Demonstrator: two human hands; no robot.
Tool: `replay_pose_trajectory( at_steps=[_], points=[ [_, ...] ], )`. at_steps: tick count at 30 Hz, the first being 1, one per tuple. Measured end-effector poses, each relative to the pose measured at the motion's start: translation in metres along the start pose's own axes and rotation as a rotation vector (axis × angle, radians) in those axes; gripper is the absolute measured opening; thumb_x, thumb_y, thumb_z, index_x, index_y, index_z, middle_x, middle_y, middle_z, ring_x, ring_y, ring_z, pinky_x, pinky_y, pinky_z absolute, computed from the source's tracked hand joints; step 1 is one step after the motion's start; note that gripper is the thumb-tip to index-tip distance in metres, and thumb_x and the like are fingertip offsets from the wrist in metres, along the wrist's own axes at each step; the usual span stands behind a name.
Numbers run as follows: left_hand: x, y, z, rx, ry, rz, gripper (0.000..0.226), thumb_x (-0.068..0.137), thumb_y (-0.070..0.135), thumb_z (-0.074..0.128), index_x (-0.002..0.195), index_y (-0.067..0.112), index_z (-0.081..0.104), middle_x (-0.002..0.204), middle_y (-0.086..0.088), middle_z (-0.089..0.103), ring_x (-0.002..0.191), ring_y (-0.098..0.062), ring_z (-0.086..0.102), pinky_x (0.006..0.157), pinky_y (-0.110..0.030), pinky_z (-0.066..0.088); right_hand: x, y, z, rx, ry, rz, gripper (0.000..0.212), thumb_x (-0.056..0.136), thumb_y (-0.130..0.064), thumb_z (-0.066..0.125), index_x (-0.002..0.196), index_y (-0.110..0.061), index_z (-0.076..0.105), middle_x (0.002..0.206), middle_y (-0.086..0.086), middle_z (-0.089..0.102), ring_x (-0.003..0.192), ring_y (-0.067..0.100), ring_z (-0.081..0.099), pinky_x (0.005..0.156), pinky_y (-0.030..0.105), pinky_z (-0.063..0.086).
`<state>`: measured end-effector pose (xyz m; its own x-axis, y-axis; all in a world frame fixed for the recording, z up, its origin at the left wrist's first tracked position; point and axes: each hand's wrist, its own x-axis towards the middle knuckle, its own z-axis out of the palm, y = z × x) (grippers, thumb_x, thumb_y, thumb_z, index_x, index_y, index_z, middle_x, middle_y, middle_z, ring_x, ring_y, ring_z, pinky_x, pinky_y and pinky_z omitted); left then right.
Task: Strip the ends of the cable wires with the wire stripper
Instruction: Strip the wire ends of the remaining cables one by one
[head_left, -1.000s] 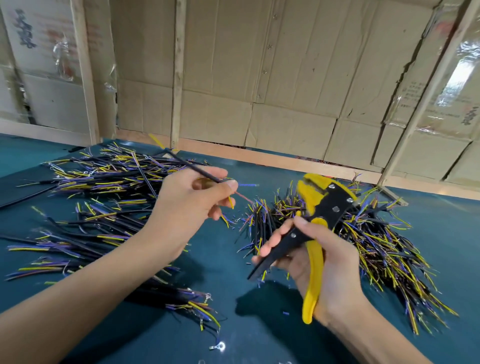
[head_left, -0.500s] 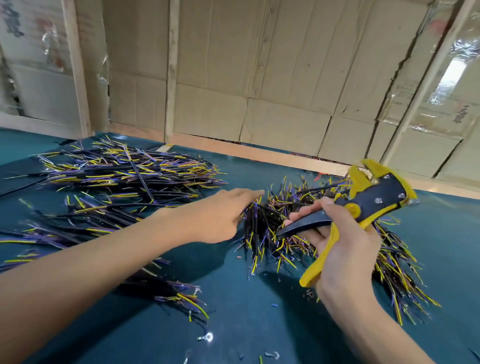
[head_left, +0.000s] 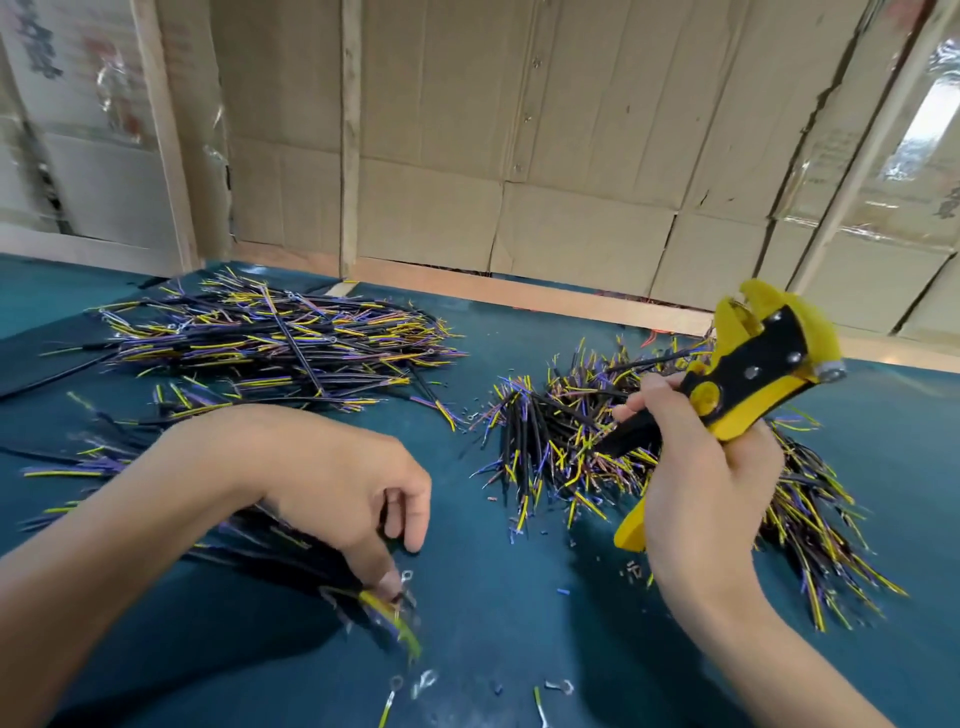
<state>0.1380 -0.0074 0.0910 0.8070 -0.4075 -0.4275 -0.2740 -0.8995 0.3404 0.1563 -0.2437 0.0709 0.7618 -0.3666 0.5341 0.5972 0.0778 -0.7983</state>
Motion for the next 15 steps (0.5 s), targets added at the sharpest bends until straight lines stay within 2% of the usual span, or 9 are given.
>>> replay_pose_trajectory(
  at_steps=[3,5,6,8,10,13,15],
  points=[
    [0.000,-0.005,0.000,0.022,0.025,-0.021,0.006,0.086,0.030,0.074,0.085,0.030,0.068,0.074,0.018,0.068,0.068,-0.005,0.061,0.067,-0.025,0.051,-0.008,0.003,0.000,-0.013,-0.137,-0.010,0.020,0.088,-0.008,0.068,0.078,0.008,0.064,0.067,0.004,0.067,0.065,0.004,0.060,0.067,0.009,0.046],
    [0.003,-0.007,-0.002,0.073,0.137,-0.013,0.008,0.091,0.025,0.063,0.085,0.030,0.066,0.076,0.016,0.069,0.064,-0.003,0.058,0.065,-0.025,0.049,-0.014,0.004,0.001,-0.002,-0.252,0.028,0.019,0.084,-0.015,0.066,0.078,0.003,0.066,0.069,0.010,0.070,0.070,0.007,0.066,0.070,0.012,0.048],
    [0.005,-0.008,-0.002,0.084,0.203,-0.005,0.009,0.094,0.025,0.060,0.087,0.030,0.063,0.079,0.015,0.069,0.062,0.000,0.056,0.063,-0.022,0.047,-0.016,0.005,0.002,0.021,-0.299,0.073,0.016,0.082,-0.016,0.066,0.077,-0.001,0.067,0.069,0.013,0.070,0.073,0.013,0.069,0.072,0.017,0.051],
    [0.011,-0.007,0.000,0.018,0.351,0.038,0.011,0.099,0.026,0.053,0.090,0.030,0.056,0.081,0.016,0.068,0.060,0.002,0.056,0.058,-0.019,0.045,-0.020,0.009,0.004,0.091,-0.372,0.209,0.011,0.081,-0.018,0.068,0.073,-0.011,0.069,0.069,0.014,0.070,0.074,0.031,0.070,0.077,0.039,0.058],
    [0.017,-0.003,0.004,-0.148,0.545,0.134,0.012,0.102,0.023,0.048,0.092,0.029,0.049,0.081,0.017,0.068,0.061,-0.003,0.062,0.057,-0.025,0.050,-0.022,0.012,0.007,0.155,-0.402,0.336,0.010,0.080,-0.018,0.069,0.072,-0.014,0.072,0.069,0.013,0.069,0.070,0.036,0.069,0.076,0.052,0.058],
    [0.026,0.006,0.008,-0.275,0.922,0.368,0.010,0.102,0.013,0.049,0.101,0.024,0.048,0.079,0.011,0.067,0.059,-0.009,0.057,0.058,-0.018,0.043,-0.022,0.016,0.009,0.184,-0.434,0.466,0.013,0.078,-0.017,0.072,0.079,-0.005,0.071,0.080,0.020,0.071,0.068,0.033,0.068,0.071,0.052,0.058],
    [0.028,0.011,0.010,-0.271,1.004,0.474,0.017,0.102,0.011,0.050,0.115,0.022,0.048,0.078,0.011,0.065,0.063,-0.006,0.053,0.061,-0.014,0.039,-0.021,0.016,0.009,0.229,-0.471,0.513,0.013,0.076,-0.014,0.076,0.082,-0.003,0.071,0.088,0.026,0.069,0.069,0.031,0.067,0.067,0.047,0.058]
  ],
)
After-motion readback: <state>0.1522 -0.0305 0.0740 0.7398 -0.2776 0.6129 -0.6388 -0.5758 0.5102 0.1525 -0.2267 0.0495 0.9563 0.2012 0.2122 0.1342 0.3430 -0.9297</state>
